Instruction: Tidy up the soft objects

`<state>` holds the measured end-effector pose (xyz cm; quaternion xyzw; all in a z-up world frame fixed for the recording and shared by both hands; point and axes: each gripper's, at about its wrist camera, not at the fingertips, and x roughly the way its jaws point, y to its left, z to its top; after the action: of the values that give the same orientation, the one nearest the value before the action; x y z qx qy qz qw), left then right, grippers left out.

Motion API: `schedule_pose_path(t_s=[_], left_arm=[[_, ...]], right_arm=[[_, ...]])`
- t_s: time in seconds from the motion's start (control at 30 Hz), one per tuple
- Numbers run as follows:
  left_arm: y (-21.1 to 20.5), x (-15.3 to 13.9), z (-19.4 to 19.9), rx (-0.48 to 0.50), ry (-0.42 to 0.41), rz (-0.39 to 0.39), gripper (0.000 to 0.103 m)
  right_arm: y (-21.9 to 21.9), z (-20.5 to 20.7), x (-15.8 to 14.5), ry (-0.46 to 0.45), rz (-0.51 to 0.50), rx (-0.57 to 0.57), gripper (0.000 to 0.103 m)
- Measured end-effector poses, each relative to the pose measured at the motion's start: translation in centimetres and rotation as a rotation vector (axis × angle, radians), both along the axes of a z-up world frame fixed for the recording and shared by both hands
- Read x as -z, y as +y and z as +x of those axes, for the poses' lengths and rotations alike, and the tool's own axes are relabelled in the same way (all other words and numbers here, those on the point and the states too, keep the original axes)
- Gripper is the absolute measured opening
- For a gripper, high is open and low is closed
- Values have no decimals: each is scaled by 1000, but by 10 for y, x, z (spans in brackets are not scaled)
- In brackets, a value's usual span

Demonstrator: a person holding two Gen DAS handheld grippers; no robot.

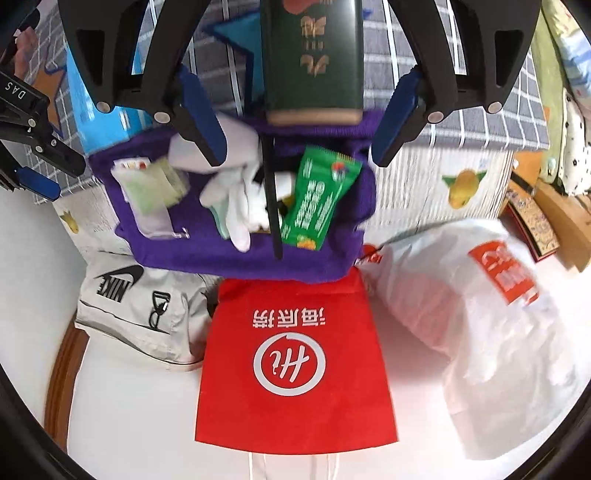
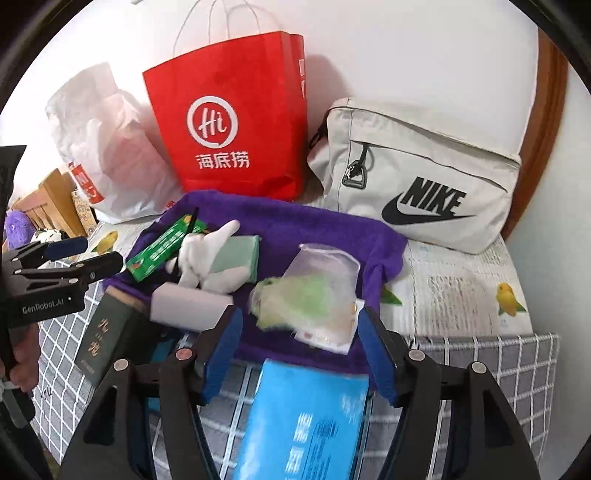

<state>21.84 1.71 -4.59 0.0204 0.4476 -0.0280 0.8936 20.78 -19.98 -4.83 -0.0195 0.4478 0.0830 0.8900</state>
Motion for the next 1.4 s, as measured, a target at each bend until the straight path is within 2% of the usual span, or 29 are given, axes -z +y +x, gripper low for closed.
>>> schedule_pose_path(t_s=[0.1,0.3,0.43,0.53,0.63,0.87,1.4], left_arm=[[5,-7,-23,-15,-8,-13,83],[16,-21,-71,-33,-32,-48,90],[16,-27,-102,-49,-51,-28,93],[13,-29,-121,-44,-64,-9,96],[14,-31,-138,-42,-72,-12,96],[17,-36,-164,-46,-82,-44,96],[8,-45,-189,-28,-94,-15,96]], right_arm=[[5,-20,-7,0,-9,8,66],[12,-65,-24,-30,-43,35,78],[14,-90,-35,-36,-44,56,81],[15,-107,-43,-54,-39,73,89],[17,-121,-49,-73,-48,89,92],[22,-142,-55,-78,-41,107,95],[11,-174,-63,-76,-47,153,95]])
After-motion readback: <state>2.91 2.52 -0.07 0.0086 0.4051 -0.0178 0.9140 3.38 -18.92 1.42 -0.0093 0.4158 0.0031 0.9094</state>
